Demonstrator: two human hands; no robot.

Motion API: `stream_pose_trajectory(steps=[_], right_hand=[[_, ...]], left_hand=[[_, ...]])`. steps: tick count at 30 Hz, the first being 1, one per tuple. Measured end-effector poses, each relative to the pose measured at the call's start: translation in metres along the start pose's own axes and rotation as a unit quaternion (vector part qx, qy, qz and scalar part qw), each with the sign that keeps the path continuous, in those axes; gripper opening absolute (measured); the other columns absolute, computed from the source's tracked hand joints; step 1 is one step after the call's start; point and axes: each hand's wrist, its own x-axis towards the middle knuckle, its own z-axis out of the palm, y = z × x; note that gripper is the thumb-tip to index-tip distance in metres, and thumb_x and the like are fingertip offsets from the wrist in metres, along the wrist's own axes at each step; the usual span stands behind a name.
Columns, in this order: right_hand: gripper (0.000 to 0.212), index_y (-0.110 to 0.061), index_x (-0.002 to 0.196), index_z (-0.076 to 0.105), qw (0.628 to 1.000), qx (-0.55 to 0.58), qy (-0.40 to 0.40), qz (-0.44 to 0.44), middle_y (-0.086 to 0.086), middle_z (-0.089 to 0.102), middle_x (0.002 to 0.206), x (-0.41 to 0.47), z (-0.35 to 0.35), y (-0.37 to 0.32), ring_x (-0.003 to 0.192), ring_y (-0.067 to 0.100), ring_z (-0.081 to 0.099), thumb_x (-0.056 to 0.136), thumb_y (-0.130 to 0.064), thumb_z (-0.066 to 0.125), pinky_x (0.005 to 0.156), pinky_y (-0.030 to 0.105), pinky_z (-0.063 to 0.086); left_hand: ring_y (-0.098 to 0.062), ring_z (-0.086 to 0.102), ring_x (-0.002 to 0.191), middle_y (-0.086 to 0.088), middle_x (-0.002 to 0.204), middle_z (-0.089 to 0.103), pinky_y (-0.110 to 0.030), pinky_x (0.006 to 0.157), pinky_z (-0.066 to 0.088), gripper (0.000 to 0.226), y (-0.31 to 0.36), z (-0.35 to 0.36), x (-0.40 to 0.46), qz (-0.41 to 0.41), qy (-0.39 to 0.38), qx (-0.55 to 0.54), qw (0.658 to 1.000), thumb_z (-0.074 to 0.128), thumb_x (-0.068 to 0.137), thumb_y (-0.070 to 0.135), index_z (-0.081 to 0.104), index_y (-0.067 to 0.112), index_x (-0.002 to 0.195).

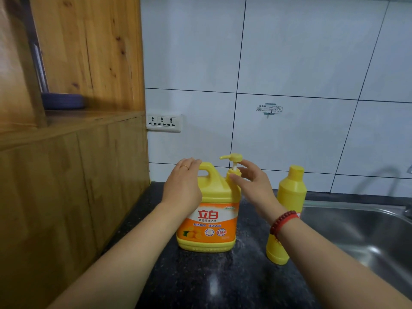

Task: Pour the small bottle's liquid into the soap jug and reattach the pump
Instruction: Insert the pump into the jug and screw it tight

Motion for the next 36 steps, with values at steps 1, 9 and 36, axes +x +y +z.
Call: stream_pose_trajectory(steps=[1,9,36], right_hand=[[0.040,-0.025,0.120,0.053,1.000,0.005,-0.002,0.002,0.003,0.062,0.114,-0.0002,-0.0003,0.0000,0.105,0.017,0.058,0.082,-0.021,0.065,0.091,0.037,0.049],[0.039,-0.025,0.118,0.052,1.000,-0.004,0.006,0.008,0.000,0.061,0.109,0.0009,-0.0017,0.0006,0.106,0.019,0.057,0.081,-0.024,0.066,0.091,0.039,0.049],[0.040,-0.018,0.119,0.055,0.998,0.030,-0.010,0.052,0.007,0.062,0.121,0.0020,-0.0009,-0.0054,0.110,0.020,0.059,0.081,-0.018,0.067,0.091,0.038,0.051]], left_hand=[[-0.018,0.016,0.140,-0.001,0.151,0.024,-0.033,0.111,0.023,0.070,0.0001,-0.0003,0.0001,-0.001,0.000,-0.001,1.000,0.051,0.081,0.000,0.023,0.020,0.142],[-0.018,0.017,0.140,-0.001,0.151,0.024,-0.033,0.111,0.024,0.070,0.0002,-0.0003,-0.0009,-0.001,0.001,-0.002,1.000,0.051,0.080,0.000,0.023,0.020,0.142],[-0.018,0.017,0.140,0.000,0.151,0.024,-0.034,0.110,0.024,0.071,0.0011,-0.0002,-0.0004,-0.006,0.000,-0.003,1.000,0.053,0.080,0.000,0.024,0.020,0.142]])
